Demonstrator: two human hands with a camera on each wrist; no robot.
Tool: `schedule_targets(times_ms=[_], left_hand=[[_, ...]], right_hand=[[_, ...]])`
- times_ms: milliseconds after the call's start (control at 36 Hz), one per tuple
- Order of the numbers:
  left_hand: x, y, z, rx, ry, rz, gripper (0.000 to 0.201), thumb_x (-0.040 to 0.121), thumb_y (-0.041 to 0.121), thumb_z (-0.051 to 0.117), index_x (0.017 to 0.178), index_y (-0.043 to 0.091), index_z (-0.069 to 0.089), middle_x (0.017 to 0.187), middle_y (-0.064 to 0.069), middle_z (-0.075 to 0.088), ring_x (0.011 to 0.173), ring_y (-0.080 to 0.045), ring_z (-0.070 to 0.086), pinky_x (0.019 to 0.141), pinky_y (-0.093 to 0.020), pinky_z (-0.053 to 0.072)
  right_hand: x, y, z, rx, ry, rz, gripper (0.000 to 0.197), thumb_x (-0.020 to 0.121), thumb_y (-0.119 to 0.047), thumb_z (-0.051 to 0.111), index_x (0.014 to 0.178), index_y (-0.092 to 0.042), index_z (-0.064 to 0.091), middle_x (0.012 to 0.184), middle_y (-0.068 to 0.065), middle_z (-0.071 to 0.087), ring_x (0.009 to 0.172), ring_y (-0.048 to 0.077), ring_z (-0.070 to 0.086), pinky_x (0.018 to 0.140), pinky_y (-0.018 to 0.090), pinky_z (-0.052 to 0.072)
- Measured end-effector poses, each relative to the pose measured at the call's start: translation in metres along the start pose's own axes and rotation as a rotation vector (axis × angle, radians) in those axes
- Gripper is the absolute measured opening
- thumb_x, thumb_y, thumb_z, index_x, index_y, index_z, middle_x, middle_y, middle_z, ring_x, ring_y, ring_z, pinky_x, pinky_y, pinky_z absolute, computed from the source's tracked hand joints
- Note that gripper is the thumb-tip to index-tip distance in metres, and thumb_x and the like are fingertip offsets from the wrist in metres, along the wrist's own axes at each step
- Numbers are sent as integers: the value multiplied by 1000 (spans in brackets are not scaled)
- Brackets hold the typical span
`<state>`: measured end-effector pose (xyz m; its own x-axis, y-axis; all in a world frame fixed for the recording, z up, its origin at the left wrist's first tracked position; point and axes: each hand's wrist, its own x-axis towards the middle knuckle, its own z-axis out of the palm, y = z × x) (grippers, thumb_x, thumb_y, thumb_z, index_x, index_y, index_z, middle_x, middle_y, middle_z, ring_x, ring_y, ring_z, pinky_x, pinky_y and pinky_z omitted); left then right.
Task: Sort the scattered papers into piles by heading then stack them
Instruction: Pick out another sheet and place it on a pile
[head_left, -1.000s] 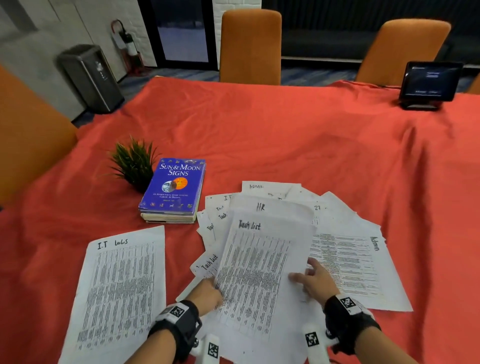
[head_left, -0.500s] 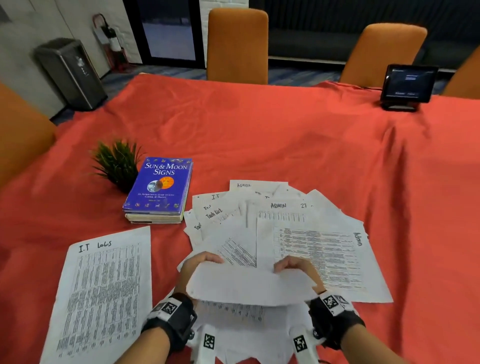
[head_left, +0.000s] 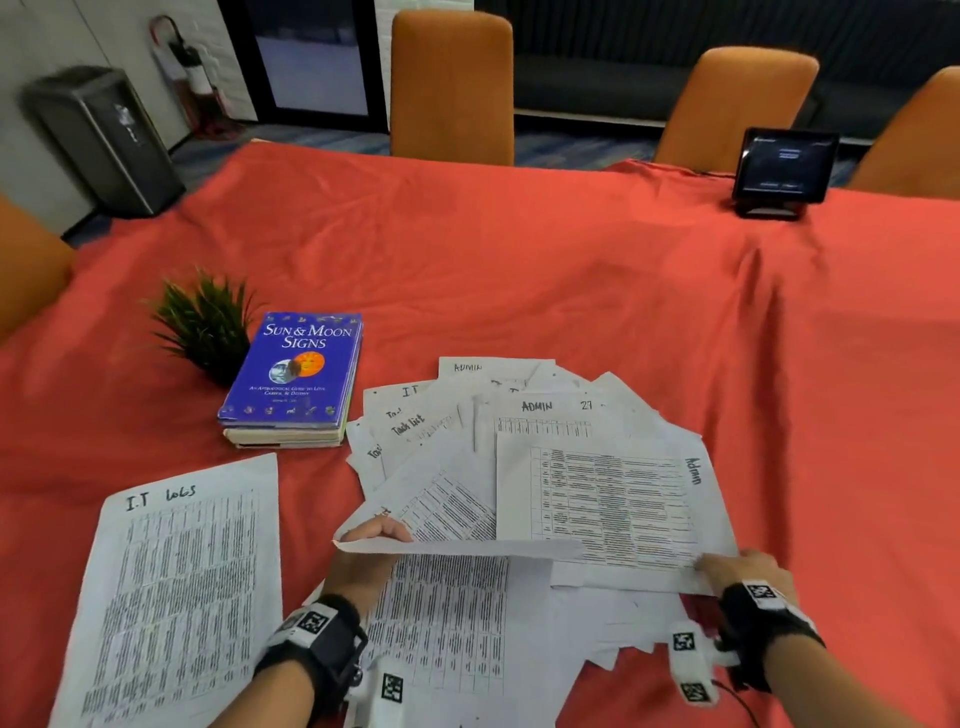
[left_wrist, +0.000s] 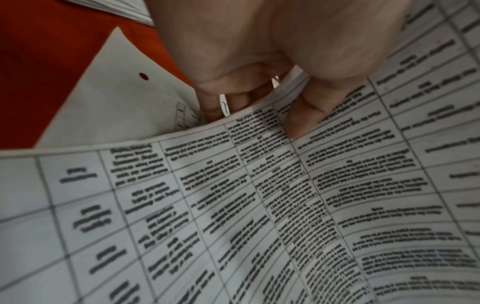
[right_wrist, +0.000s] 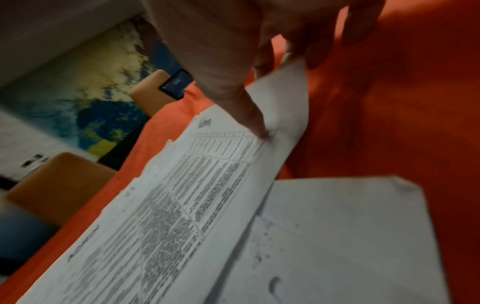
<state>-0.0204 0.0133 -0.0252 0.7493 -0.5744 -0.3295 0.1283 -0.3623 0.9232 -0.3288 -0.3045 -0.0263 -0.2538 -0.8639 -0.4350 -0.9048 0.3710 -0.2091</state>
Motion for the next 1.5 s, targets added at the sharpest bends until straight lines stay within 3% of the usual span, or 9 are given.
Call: schedule_targets(times_ms=[167,389,556,667,806,944,1056,1194,1500], left_hand=[[2,19,3,0,-25,-5,9,71,10,71,65,10,65,69,-6,63,70,-22,55,66,-25,46],[4,60,10,-69,-41,-22,27,67,24,57,87,12,69,90,1,76,98,-19,67,90,-38,48],[13,107,19,-136,6,168,36,87,6,60,122,15,57,124,-5,62,101,-3,65,89,-17,50],[17,129,12,-81,-23,306,47,83,19,66,126,37,59,141,21,47,128,-1,50,105,-29,43],[15,142,14,-85,-5,366,21,91,12,64,105,27,67,102,11,75,100,-5,69,92,-31,53],[13,145,15,-166,138,384,17,92,18,62,108,25,65,103,11,72,102,-2,66,90,-21,51],[9,151,19,-201,191,458,23,95,24,58,118,31,58,114,17,66,113,4,59,96,-19,44],[-5,164,27,-292,231,556,26,93,19,54,113,34,47,114,11,65,108,-4,61,98,-25,46],[-19,149,25,-402,168,503,42,81,6,46,115,30,37,110,-13,65,97,-16,64,84,-24,51]], right_hand=[[-34,-31,-11,411,96,-279,9,70,-18,62,78,-21,65,86,9,67,78,32,61,75,34,49],[-92,-93,-46,750,-234,-901,33,81,14,54,92,-13,71,85,-1,71,75,-3,63,68,9,49],[-131,-130,-81,754,-676,-992,17,87,4,61,93,-8,72,84,6,74,67,13,65,61,22,52],[-140,-145,-96,562,-792,-1051,22,87,4,61,88,-13,74,86,7,75,72,14,65,66,27,51],[-153,-154,-103,726,-782,-1146,18,70,-17,72,88,-16,75,82,-5,72,72,7,63,65,22,51],[-166,-150,-84,1140,-963,-1097,66,74,-73,54,123,-28,64,132,1,61,124,16,55,99,31,48],[-184,-142,-63,1148,-745,-1138,55,80,-61,61,122,-25,63,126,-3,65,121,15,58,97,32,48],[-196,-142,-55,1132,-372,-1155,32,84,4,61,99,-24,61,89,-16,73,84,3,67,75,23,51],[-200,-134,-43,1221,-287,-1128,29,66,5,44,92,6,56,77,-20,61,71,-2,54,64,13,44]])
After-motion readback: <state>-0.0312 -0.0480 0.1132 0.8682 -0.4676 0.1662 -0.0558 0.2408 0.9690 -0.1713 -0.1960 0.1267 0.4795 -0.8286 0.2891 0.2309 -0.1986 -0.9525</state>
